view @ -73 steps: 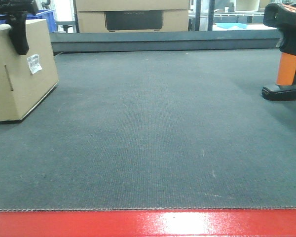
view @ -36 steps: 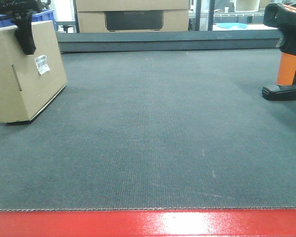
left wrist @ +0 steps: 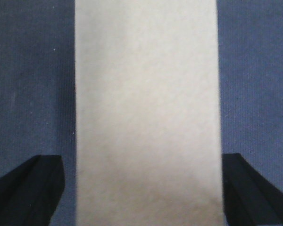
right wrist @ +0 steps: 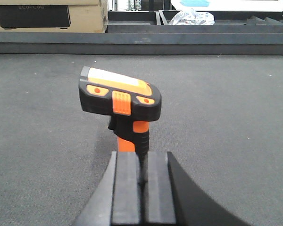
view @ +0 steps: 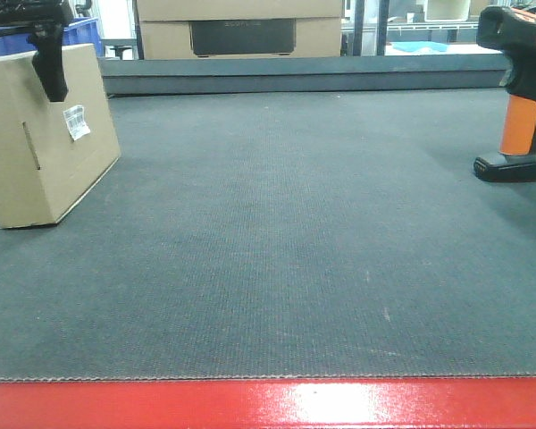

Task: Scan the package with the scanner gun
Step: 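Open the left gripper and raise it off the box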

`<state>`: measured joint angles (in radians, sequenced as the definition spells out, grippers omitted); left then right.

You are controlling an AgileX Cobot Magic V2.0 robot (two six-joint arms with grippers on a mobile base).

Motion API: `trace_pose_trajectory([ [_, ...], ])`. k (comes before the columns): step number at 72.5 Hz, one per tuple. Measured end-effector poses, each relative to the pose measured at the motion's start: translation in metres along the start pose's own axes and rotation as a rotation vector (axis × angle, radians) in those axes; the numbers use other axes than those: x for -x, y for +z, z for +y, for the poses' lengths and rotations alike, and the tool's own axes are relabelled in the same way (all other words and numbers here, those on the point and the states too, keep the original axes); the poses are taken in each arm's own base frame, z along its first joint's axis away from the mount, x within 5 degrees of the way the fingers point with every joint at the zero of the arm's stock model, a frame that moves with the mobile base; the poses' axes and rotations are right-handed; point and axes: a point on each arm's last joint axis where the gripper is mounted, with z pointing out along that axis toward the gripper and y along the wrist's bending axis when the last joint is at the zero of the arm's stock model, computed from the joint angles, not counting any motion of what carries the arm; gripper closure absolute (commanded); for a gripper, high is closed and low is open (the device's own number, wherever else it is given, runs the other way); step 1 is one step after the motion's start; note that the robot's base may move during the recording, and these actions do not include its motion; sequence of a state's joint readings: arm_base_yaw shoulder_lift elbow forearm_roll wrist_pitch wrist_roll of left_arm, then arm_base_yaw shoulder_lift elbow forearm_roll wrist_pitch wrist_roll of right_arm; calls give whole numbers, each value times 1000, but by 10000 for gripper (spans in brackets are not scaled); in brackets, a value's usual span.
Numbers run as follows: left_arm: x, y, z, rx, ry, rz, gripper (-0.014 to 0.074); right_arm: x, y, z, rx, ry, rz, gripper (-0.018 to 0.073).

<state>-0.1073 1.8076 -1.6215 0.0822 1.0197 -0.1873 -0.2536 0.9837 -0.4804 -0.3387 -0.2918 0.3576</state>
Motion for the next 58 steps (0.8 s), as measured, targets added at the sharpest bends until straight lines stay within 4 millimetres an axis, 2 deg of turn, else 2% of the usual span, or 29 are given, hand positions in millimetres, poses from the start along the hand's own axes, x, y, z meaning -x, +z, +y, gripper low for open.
trace_pose_trajectory([
  [9, 1, -18, 2, -3, -1, -45, 72, 2, -2, 0, 0, -1, -10, 727],
  [22, -2, -66, 6, -16, -16, -156, 144, 5, -6, 0, -2, -3, -23, 727],
  [27, -5, -84, 7, -23, -25, -195, 234, 5, -6, 0, -2, -3, -23, 727],
  [33, -10, -102, 8, -42, -38, -229, 396, 5, -6, 0, -2, -3, -23, 727],
  [45, -32, -118, 8, -72, -37, -290, 656, 6, -6, 1, 2, -3, -34, 720],
  [49, -41, -122, 9, -82, -38, -328, 707, 6, -6, 1, 9, -16, -41, 720],
  [58, -64, -124, 12, -103, -39, -424, 707, 3, -7, 4, 37, -43, -62, 720],
])
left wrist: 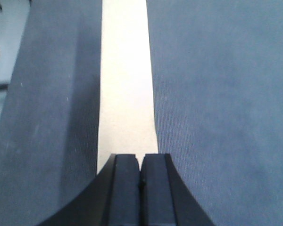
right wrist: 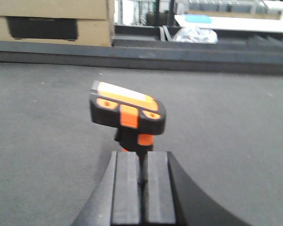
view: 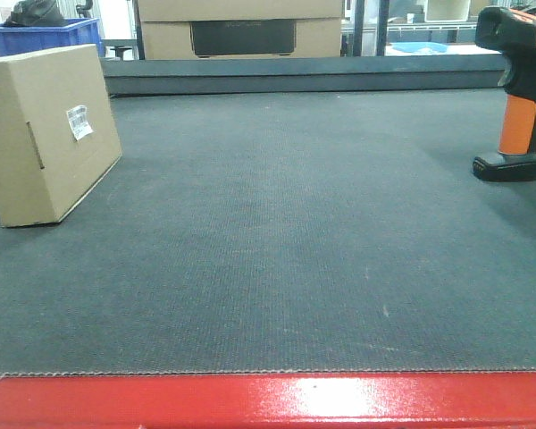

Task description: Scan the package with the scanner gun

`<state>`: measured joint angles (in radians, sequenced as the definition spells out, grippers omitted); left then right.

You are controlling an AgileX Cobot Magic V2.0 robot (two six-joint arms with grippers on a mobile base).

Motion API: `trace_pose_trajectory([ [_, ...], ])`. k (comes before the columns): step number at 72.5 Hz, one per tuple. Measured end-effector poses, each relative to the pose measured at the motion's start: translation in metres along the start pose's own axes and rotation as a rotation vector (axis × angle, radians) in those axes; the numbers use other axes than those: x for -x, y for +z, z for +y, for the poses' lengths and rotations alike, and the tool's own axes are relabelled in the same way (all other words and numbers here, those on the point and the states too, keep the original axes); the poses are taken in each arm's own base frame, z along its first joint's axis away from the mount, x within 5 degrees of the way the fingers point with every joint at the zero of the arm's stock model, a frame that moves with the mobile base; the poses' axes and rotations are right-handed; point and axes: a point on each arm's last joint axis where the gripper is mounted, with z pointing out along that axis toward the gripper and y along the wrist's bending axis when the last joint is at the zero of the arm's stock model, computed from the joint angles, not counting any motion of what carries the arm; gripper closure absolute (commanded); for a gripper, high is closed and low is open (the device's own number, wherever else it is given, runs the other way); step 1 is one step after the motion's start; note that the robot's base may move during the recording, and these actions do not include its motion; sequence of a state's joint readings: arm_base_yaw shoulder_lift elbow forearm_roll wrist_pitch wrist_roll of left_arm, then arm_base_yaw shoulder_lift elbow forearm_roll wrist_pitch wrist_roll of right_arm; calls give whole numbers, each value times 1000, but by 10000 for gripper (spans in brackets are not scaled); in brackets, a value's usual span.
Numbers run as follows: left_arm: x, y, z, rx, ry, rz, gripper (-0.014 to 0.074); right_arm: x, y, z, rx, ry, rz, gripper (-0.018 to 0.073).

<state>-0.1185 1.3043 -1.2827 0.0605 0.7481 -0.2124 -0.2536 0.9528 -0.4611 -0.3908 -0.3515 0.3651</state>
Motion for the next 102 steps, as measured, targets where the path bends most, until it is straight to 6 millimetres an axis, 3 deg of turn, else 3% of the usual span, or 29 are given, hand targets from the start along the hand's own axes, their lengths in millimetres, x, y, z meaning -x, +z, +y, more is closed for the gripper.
trace_pose_trajectory([
  [14, -39, -12, 11, -26, -8, -175, 707, -21, -8, 7, 71, 94, -50, 720],
  [24, -74, -15, 41, 57, -78, -206, 707, -36, -22, 10, 83, 100, -34, 720],
  [33, -106, -26, 62, 139, -130, -205, 707, -30, -38, 11, 65, 84, -66, 720],
  [49, -148, -44, 63, 140, -132, -283, 707, -27, -73, 5, -53, 58, -22, 720],
  [60, -173, -54, 61, 127, -122, -384, 707, -24, -94, 11, -31, 44, -31, 720],
  [80, -191, -90, 56, 105, -103, -591, 707, -19, -117, 15, 20, 13, -114, 720],
  [88, -198, -108, 53, 98, -96, -674, 707, -18, -120, 15, 20, 13, -130, 720],
  [102, -207, -119, 52, 98, -96, -696, 707, -17, -120, 15, 21, 12, -133, 720],
])
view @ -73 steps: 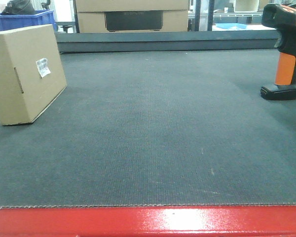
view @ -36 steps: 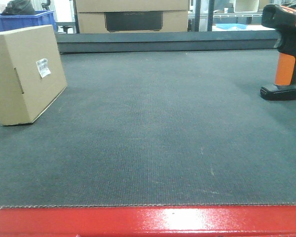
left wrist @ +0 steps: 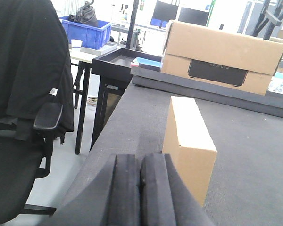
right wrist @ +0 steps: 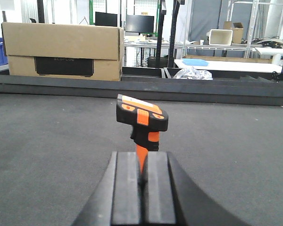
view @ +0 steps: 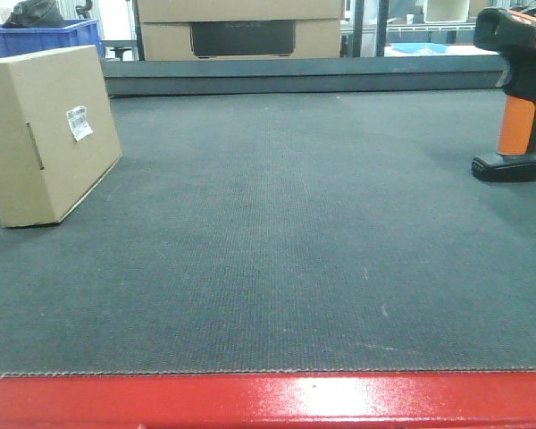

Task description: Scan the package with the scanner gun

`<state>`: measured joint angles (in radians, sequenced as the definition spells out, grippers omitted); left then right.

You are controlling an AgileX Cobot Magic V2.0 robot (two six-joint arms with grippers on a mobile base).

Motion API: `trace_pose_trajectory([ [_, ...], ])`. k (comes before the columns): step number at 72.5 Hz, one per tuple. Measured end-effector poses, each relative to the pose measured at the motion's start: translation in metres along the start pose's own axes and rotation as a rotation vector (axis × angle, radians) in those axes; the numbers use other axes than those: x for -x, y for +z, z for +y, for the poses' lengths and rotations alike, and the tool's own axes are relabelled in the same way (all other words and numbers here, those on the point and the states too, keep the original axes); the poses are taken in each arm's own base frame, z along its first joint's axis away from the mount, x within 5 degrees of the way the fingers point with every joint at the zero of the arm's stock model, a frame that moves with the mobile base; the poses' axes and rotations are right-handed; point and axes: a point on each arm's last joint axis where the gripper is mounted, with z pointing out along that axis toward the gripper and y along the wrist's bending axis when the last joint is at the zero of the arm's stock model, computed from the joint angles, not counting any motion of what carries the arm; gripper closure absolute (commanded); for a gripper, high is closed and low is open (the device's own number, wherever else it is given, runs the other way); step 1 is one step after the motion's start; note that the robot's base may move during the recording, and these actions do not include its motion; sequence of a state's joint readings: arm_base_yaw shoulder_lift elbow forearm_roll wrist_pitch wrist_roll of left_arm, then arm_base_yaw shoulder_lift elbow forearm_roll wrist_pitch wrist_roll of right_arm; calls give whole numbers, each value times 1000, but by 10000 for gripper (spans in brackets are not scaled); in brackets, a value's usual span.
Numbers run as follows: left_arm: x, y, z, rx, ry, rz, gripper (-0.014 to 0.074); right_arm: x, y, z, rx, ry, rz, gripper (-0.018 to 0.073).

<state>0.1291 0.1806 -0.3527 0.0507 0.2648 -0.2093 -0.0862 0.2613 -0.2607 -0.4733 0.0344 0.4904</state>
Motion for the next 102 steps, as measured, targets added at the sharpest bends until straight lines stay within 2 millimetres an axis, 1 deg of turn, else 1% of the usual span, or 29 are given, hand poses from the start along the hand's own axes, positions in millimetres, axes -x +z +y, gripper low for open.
trace_pose_trajectory([
  [8, 0, -4, 0, -2, 0, -13, 707, 0, 0, 0, 0, 0, 0, 720],
  [44, 0, -4, 0, -1, 0, -8, 707, 0, 0, 0, 1, -1, -1, 720],
  [49, 0, -4, 0, -1, 0, -8, 707, -3, 0, -2, -20, -1, 29, 720],
  [61, 0, -4, 0, -1, 0, -8, 707, -13, 0, -3, -38, 64, 81, 720],
  [70, 0, -4, 0, -1, 0, -8, 707, -14, 0, -3, -36, 103, 84, 720],
  [76, 0, -4, 0, -1, 0, -8, 707, -14, 0, -2, -33, 174, 88, 720],
  [82, 0, -4, 0, -1, 0, -8, 707, -15, 0, -2, -25, 144, 93, 720],
  [86, 0, -4, 0, -1, 0, -8, 707, -17, 0, -1, -8, 45, 81, 720],
  [91, 0, -4, 0, -1, 0, -8, 707, -20, 1, 0, 3, -2, 62, 720],
  [102, 0, -4, 0, -1, 0, -8, 707, -31, 2, 0, 3, -45, 0, 720],
])
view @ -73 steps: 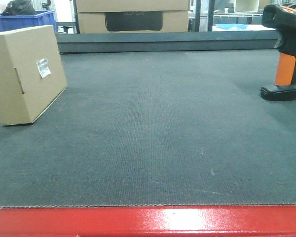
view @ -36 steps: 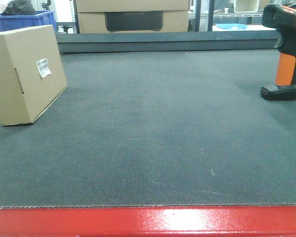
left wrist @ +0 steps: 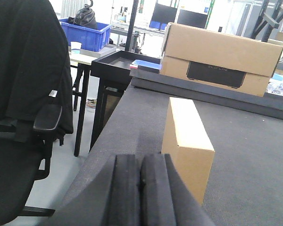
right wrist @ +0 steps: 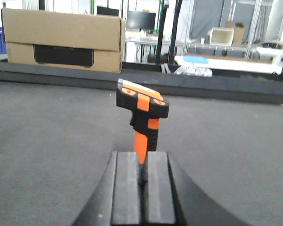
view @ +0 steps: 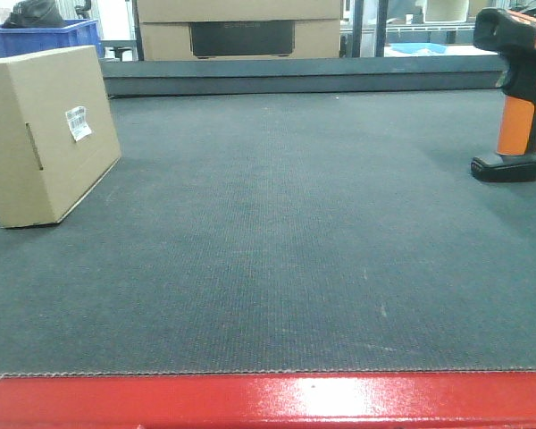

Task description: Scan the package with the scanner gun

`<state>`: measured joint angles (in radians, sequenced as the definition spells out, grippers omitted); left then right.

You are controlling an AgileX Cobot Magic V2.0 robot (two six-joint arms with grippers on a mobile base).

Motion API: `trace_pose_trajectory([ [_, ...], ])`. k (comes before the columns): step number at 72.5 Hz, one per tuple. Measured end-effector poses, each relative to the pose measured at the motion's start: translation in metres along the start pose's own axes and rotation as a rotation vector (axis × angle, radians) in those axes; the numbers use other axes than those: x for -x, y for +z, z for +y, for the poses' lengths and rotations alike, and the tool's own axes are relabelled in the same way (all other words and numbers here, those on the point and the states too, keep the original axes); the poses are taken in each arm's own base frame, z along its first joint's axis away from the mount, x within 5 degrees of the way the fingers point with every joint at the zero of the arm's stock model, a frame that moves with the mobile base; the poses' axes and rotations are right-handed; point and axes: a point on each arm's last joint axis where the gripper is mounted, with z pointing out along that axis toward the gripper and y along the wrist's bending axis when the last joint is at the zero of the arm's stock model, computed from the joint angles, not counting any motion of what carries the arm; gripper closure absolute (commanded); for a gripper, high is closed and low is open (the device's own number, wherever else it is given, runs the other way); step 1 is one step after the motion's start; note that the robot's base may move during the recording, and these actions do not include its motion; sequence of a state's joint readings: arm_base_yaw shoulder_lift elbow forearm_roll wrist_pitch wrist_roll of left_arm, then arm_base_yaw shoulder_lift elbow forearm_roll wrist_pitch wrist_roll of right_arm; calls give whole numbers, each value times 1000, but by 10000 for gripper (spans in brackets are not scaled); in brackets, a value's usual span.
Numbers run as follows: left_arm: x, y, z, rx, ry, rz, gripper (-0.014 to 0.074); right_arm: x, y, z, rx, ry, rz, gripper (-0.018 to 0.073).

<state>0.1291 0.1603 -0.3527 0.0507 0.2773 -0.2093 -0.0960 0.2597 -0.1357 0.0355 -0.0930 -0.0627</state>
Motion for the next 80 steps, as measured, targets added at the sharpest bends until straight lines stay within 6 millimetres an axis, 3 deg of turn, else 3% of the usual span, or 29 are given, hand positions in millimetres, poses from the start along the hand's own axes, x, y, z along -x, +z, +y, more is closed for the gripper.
trace_pose_trajectory([
  [29, 0, 0, 0, 0, 0, 0, 707, -12, -1, 9, 111, 11, 40, 720],
  [44, 0, 0, 0, 0, 0, 0, 707, -10, -18, 6, 88, 15, -17, 720],
  [53, 0, 0, 0, 0, 0, 2, 707, -18, -28, 4, 68, 12, 12, 720],
  [80, -1, 0, 0, 0, 0, 2, 707, -44, -26, 5, 69, 34, 99, 720],
])
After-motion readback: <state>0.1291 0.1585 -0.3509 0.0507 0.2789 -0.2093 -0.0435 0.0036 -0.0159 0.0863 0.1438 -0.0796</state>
